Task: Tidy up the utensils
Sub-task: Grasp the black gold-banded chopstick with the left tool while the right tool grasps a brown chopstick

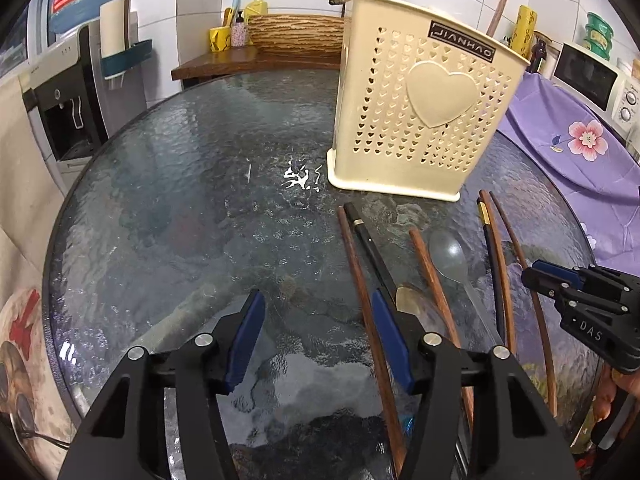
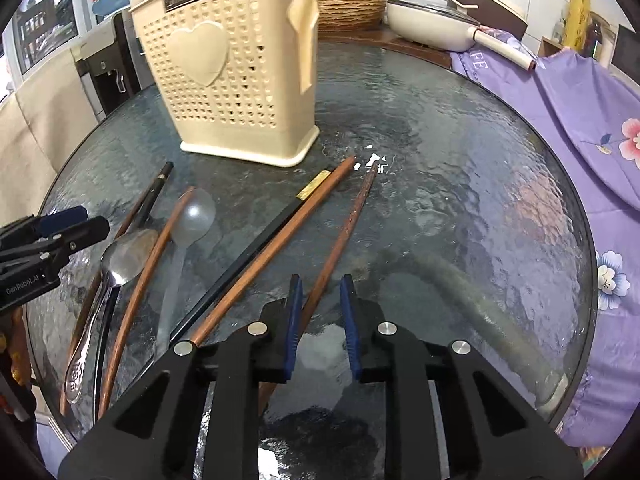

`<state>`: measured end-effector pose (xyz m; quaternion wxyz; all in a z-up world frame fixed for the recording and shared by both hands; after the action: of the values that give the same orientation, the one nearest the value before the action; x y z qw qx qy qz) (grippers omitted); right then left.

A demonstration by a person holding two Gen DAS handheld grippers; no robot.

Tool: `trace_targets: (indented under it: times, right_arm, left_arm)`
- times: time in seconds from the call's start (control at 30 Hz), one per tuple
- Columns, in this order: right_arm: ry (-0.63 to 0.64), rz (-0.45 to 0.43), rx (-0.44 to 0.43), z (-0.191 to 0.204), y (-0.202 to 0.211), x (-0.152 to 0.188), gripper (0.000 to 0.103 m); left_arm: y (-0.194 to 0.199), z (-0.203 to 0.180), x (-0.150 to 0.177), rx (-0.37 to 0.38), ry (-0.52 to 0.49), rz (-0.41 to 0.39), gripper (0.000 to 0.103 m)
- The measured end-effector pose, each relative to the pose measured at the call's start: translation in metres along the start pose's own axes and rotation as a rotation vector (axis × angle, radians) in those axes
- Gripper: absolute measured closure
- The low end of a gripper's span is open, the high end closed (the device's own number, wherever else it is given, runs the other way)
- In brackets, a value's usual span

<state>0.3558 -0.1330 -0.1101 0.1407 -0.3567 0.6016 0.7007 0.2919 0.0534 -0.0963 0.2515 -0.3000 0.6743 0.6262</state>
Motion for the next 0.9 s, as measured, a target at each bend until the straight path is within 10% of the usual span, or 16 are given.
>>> trace_targets:
  times: [0.9]
  right_arm:
    - [-0.039, 0.069, 0.070, -0.019, -0.052, -0.056, 0.092]
  left_arm:
    - [-0.047, -0.023, -0.034, -0.051, -0.140, 0.099, 0.083]
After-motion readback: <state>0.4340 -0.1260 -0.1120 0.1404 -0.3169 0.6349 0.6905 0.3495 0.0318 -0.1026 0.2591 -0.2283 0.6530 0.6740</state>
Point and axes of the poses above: each gripper's, at about its wrist camera, not at the fingertips, and y roughly against the way its jaws point, z to its left, x to its underside, the point moved 6 cm from there along -y, roughly the way its jaws point, and after that the axes turned 5 degrees about -z, right-handed, at the moved point
